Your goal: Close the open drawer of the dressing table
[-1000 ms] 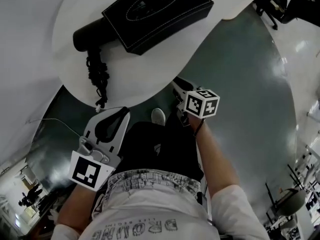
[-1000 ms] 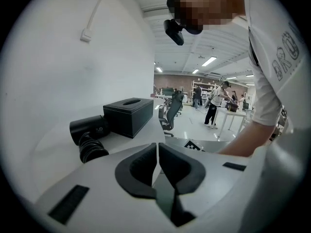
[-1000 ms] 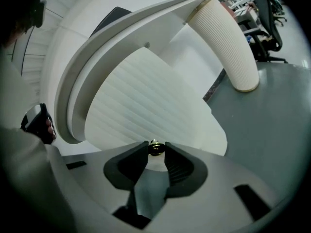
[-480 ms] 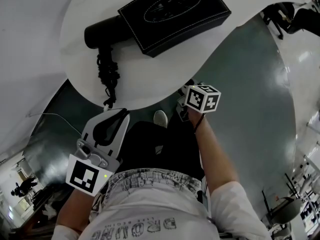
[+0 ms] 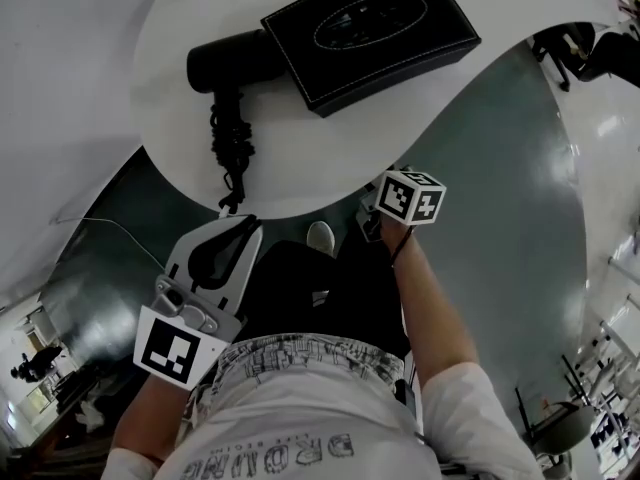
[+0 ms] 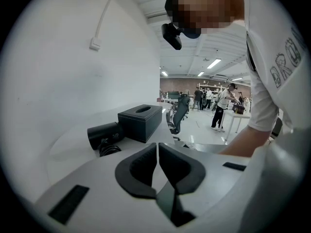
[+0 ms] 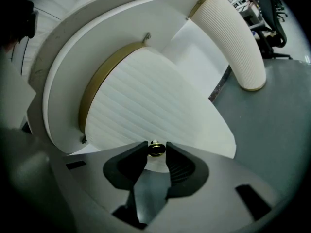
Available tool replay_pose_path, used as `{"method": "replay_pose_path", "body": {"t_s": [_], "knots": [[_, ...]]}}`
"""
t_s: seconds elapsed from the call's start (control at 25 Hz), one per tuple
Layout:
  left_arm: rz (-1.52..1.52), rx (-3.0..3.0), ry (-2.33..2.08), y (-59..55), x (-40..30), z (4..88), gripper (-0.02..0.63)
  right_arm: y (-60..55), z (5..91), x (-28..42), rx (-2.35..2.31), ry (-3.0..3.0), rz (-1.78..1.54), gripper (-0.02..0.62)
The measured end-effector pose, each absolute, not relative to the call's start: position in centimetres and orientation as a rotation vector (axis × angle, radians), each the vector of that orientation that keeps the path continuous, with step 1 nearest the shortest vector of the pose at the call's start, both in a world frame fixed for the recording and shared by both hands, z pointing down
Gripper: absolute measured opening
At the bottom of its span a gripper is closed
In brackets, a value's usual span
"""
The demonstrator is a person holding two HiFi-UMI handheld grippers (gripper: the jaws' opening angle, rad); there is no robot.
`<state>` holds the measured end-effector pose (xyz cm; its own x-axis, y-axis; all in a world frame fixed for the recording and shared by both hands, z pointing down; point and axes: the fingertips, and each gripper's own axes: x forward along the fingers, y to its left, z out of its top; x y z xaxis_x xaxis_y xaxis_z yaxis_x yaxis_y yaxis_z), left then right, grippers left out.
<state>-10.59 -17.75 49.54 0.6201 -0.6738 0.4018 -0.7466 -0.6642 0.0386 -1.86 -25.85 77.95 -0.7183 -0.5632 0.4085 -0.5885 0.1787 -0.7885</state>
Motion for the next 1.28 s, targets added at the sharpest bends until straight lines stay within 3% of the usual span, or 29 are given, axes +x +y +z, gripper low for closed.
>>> {"method": "replay_pose_path", "body": {"t_s": [0.12, 0.4, 1.28], "knots": [[0.531, 2.649, -1.156, -17.7, -10.4, 49.3, 0.032, -25.3, 77.7, -1.7, 1.159, -2.369, 1.597, 0.152], [0.498, 2.659, -1.139, -17.3, -10.4, 47.0, 0.032, -22.5, 73.5, -0.3, 1.158, -2.355, 1.551, 0.155], [0.169, 2.803, -1.192, -16.0, -10.2, 30.8, 0.032, -17.4, 47.2, 0.1, 1.157, -2.596, 1.203, 0.152]]}}
